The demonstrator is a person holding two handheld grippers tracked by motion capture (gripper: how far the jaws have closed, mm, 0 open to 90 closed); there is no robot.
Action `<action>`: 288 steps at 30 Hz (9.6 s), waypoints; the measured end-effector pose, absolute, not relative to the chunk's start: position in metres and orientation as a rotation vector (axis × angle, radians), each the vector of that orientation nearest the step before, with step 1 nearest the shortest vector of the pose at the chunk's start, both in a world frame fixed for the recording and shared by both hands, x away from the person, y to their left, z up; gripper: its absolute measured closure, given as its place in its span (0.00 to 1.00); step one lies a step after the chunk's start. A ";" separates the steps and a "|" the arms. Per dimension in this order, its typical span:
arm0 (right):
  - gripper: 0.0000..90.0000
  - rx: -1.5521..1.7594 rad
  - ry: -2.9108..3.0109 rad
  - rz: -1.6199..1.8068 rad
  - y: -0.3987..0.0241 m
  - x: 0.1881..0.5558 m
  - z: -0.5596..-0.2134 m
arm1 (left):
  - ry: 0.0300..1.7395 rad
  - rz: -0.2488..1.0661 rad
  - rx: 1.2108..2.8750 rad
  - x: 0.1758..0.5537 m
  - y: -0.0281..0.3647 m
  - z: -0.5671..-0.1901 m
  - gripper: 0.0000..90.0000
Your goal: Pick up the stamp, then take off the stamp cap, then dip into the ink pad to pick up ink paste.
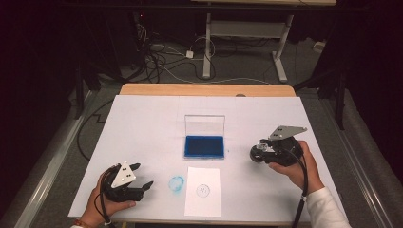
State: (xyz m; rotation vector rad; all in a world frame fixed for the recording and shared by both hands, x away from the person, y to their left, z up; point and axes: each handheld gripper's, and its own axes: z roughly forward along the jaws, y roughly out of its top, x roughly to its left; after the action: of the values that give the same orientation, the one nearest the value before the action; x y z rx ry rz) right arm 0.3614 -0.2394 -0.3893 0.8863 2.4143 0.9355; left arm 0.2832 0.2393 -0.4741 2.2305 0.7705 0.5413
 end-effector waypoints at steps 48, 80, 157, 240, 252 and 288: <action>0.63 0.576 2.457 1.319 -0.141 0.307 -0.364 | 0.510 0.438 2.161 0.292 0.157 -0.453 0.25; 0.63 0.641 2.443 1.544 -0.109 0.312 -0.375 | 0.433 0.421 2.006 0.292 0.111 -0.441 0.36; 0.64 0.660 2.563 1.461 -0.114 0.313 -0.390 | 0.329 0.444 2.241 0.290 0.104 -0.441 0.41; 0.64 0.743 2.409 1.227 -0.198 0.315 -0.368 | 0.636 0.454 2.171 0.286 0.229 -0.455 0.41; 0.64 0.745 2.420 1.220 -0.198 0.318 -0.369 | 0.675 0.457 2.162 0.277 0.243 -0.458 0.41; 0.64 0.631 2.503 1.091 -0.116 0.369 -0.331 | 0.688 0.440 2.165 0.281 0.245 -0.460 0.41</action>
State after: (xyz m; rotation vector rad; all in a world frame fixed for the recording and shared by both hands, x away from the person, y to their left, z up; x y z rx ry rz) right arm 0.3693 -0.1157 -0.3307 0.6309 2.5026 1.0905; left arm 0.2811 0.2449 -0.4597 2.1647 0.6877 0.4401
